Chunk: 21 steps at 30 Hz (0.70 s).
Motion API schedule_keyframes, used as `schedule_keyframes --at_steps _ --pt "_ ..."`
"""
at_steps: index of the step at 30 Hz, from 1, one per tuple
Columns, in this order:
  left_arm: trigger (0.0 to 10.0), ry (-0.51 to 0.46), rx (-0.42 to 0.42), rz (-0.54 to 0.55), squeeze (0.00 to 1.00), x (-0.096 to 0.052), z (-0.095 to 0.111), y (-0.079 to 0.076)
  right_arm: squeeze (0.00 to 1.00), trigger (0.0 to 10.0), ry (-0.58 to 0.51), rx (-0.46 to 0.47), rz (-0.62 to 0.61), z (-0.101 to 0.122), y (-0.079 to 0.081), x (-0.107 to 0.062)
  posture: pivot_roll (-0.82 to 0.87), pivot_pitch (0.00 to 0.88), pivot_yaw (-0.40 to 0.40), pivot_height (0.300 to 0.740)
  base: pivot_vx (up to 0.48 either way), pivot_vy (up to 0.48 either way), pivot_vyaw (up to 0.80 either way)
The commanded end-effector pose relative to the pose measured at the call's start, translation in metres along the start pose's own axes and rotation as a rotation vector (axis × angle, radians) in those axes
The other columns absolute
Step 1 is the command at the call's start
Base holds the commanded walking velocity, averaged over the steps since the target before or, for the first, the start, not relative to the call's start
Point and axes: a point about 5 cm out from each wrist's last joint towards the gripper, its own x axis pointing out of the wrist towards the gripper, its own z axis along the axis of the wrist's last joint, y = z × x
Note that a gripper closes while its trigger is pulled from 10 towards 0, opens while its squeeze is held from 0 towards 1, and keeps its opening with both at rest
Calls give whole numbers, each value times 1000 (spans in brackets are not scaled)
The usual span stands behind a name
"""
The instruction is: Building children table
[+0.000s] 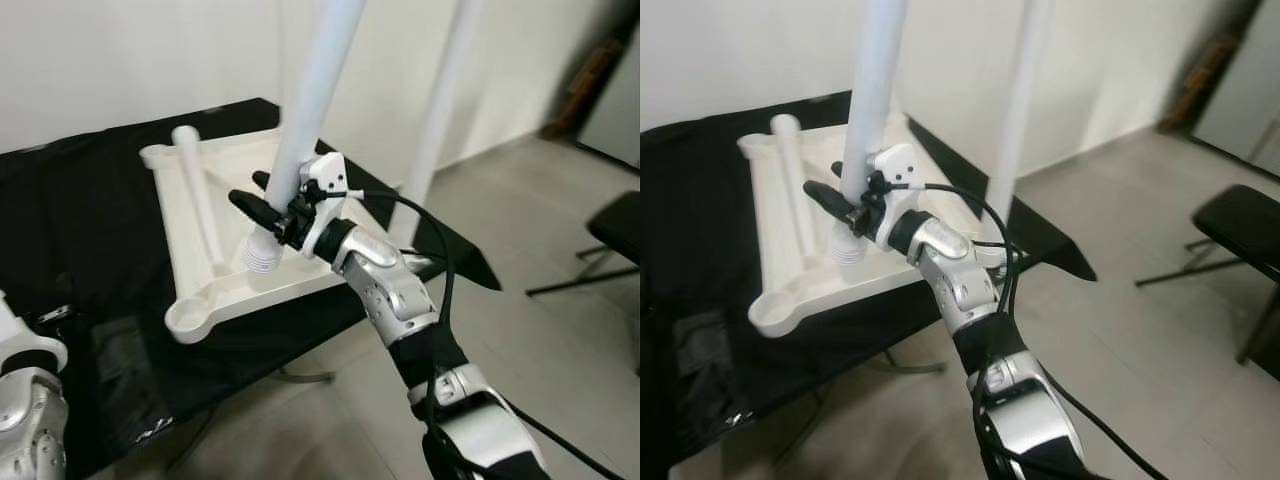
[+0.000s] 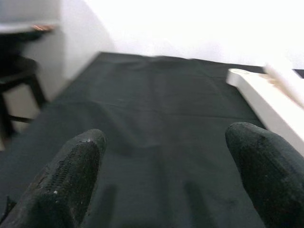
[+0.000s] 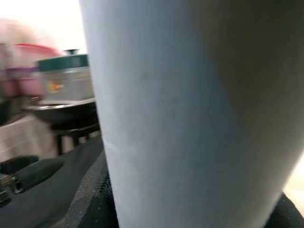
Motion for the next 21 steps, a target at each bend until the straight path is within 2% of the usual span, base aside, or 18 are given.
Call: schedule_keyframes --at_steps 1,5,7,10,11,12,14,15,16,17,18,21 --pt "10000 -25 67 -13 0 -1 4 -3 0 10000 0 -72 11 -1 4 -3 22 104 3 740 0 0 800" --pt "10000 -15 75 -33 0 -2 2 -8 0 10000 15 -104 -8 -7 3 -7 22 104 3 740 0 0 800" --pt "10000 23 40 -83 0 -7 -7 -19 0 10000 30 -128 -18 -11 2 -10 21 101 6 740 0 0 800" --pt "10000 36 30 -105 0 -9 -11 -25 0 10000 34 -135 -20 -12 3 -11 21 101 6 740 0 0 800" --pt "10000 65 10 -192 0 -19 -21 -45 0 10000 36 -129 -20 -16 7 -12 21 97 5 740 0 0 800" --pt "10000 65 10 -192 0 -19 -21 -45 0 10000 36 -129 -20 -16 7 -12 21 97 5 740 0 0 800" --pt "10000 81 -2 -281 0 -29 -26 -65 0 10000 35 -117 -18 -19 12 -13 21 96 5 740 0 0 800" --pt "10000 81 -2 -281 0 -29 -26 -65 0 10000 35 -117 -18 -19 12 -13 21 96 5 740 0 0 800" --pt "10000 97 -21 -337 0 -34 -30 -77 0 10000 36 -109 -22 -21 14 -13 22 93 5 740 0 0 800" --pt "10000 111 -28 -364 0 -37 -33 -82 0 10000 37 -105 -24 -22 15 -14 22 92 8 740 0 0 800" --pt "10000 111 -28 -364 0 -37 -33 -82 0 10000 37 -105 -24 -22 15 -14 22 92 8 740 0 0 800" --pt "10000 138 -24 -426 0 -44 -39 -95 0 10000 43 -101 -43 -26 15 -16 19 91 8 740 0 0 800"
